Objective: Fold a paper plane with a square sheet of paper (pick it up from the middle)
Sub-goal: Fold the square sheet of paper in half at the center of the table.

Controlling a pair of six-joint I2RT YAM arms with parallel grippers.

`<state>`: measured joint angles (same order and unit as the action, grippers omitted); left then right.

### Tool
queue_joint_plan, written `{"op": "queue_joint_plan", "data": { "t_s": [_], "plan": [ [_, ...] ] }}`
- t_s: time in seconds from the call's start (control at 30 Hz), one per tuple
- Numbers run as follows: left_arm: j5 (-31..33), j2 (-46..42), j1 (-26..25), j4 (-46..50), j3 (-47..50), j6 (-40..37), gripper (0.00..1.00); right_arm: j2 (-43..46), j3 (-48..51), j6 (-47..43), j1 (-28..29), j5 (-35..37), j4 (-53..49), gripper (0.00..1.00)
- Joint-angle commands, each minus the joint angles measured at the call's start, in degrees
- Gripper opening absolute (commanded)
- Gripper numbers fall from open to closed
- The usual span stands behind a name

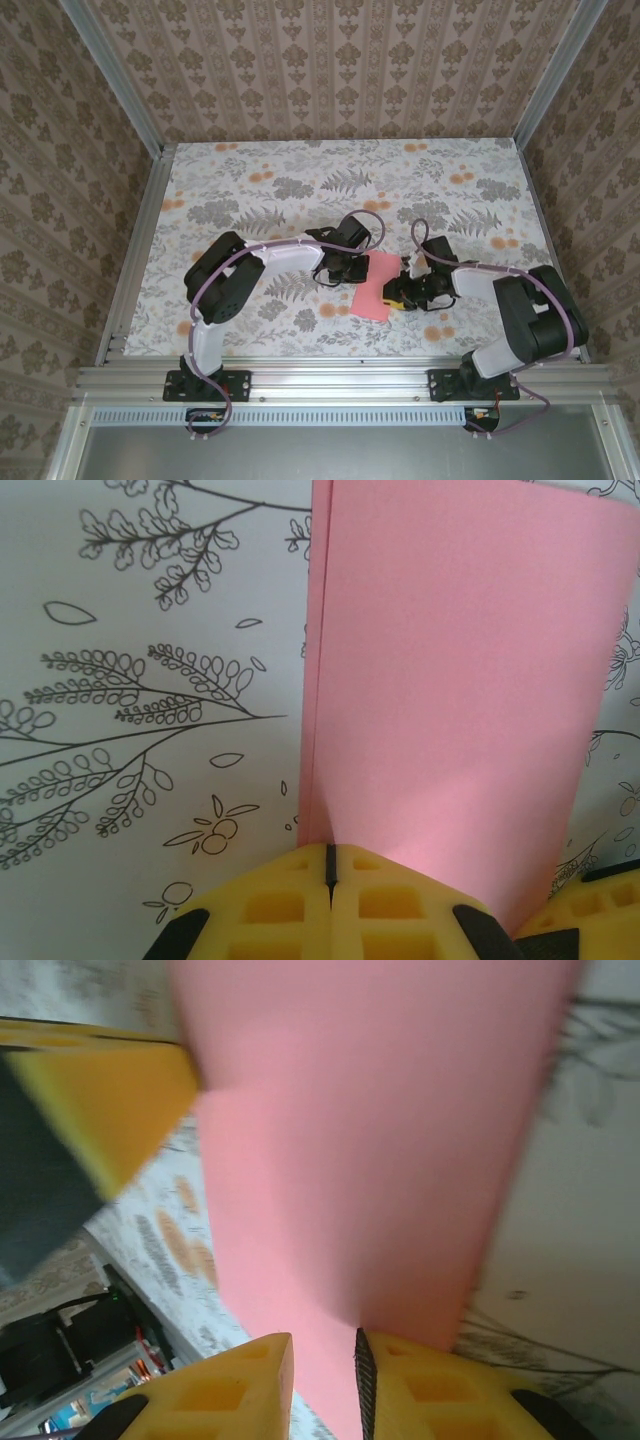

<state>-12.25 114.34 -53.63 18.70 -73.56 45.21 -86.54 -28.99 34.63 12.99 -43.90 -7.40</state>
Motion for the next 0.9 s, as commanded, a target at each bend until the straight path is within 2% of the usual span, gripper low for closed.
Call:
{"op": "queue_joint_plan", "data": {
  "t_s": [0.0, 0.17, 0.33, 0.57, 0.67, 0.77, 0.87],
  "plan": [
    [-0.08, 1.98, -0.92, 4.19, 0.32, -0.95, 0.02, -2.62, 1.73, 0.55, 0.8, 1.98, 0.53, 0.26],
    [0.19, 1.5, -1.08, 4.16, 0.75, -0.83, 0.02, 4.57, 0.42, 0.19, 2.07, 4.41, -5.32, 0.26],
    [0.03, 1.75, -1.22, 4.24, 0.21, -1.03, 0.02, 11.71, 3.14, 3.04, 2.7, -0.03, -2.52, 0.27],
    [0.2, 1.84, -1.34, 4.89, -0.18, -1.1, 0.02, 7.29, 5.78, 3.92, 4.76, 1.43, 0.53, 0.27],
    [0.25, 1.76, -1.52, 4.99, -0.18, -1.0, 0.02, 4.08, 4.28, -0.11, 5.06, 3.34, -5.26, 0.27],
    [0.49, 1.58, -1.62, 5.21, 0.04, -1.01, 0.02, 5.92, 3.77, -2.16, 5.06, 5.95, -9.64, 0.27],
    [0.49, 1.62, -1.65, 5.21, 0.06, -1.12, 0.02, 10.37, 3.85, -0.63, 5.27, 3.96, -9.78, 0.27]
  ]
}}
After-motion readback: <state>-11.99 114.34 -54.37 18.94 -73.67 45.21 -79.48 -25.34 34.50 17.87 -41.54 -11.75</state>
